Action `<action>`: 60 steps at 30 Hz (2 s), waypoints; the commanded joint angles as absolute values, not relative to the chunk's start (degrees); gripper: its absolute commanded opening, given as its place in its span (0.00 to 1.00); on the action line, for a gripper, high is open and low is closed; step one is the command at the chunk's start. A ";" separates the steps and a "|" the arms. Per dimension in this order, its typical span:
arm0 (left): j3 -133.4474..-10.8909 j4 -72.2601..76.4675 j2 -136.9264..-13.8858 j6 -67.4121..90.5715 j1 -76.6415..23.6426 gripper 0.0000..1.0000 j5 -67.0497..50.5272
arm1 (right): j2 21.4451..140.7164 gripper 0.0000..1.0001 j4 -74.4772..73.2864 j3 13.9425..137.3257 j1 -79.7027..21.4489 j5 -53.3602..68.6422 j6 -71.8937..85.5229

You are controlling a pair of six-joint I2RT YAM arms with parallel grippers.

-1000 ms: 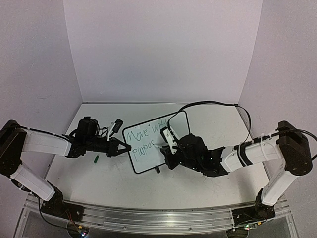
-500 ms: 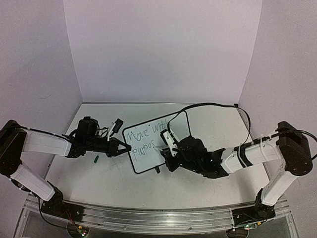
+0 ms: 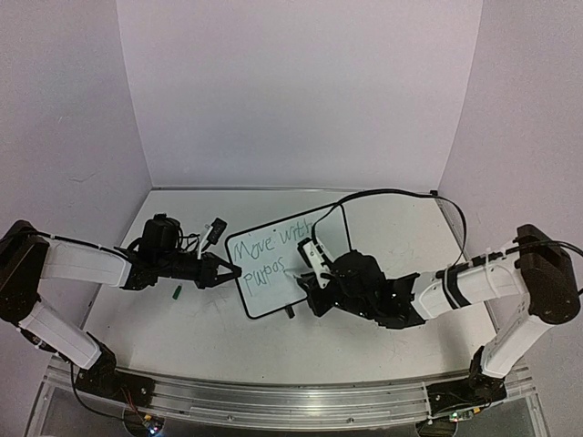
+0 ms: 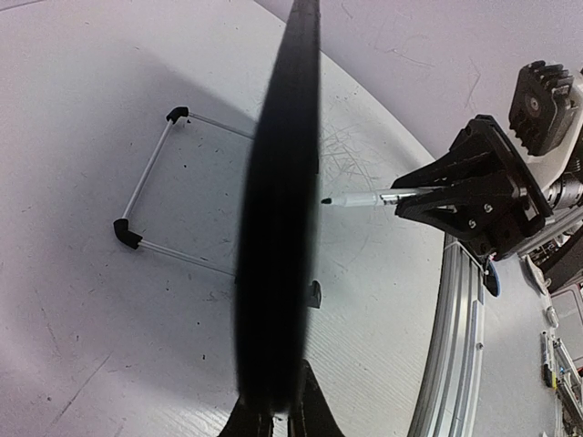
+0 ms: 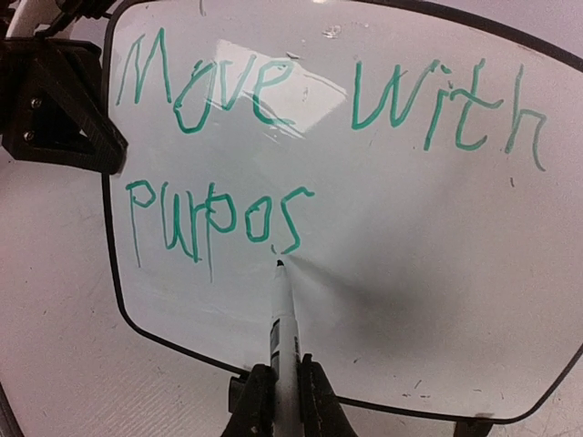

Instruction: Write a sentence on the whiteboard

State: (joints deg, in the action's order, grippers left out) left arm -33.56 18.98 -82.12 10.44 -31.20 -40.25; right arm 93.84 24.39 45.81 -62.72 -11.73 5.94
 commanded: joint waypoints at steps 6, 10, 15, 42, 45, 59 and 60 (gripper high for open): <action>-34.69 17.17 -81.10 7.69 -31.29 0.00 -37.38 | 92.84 0.00 26.36 47.07 -61.92 -12.60 6.72; -34.37 17.14 -80.55 7.65 -31.29 0.00 -36.78 | 93.12 0.00 26.37 47.24 -61.47 -13.36 6.60; -34.65 17.11 -81.35 7.67 -31.29 0.00 -37.32 | 93.83 0.00 26.43 48.04 -61.11 -13.56 6.55; -34.72 16.96 -81.11 7.65 -31.29 0.00 -37.18 | 93.62 0.00 26.17 47.27 -59.85 -18.48 8.82; -34.72 16.96 -81.12 7.65 -31.29 0.00 -37.18 | 93.80 0.00 26.83 47.81 -59.85 -18.18 8.03; -34.63 16.88 -81.20 7.46 -31.29 0.00 -37.22 | 95.42 0.00 27.29 49.59 -60.04 -13.77 5.94; -34.63 16.88 -81.21 7.44 -31.29 0.00 -37.22 | 95.52 0.00 27.26 49.70 -60.07 -13.60 5.89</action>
State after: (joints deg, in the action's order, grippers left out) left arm -33.56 18.90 -81.91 10.72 -31.24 -39.90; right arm 94.45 25.78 47.32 -60.64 -13.99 6.59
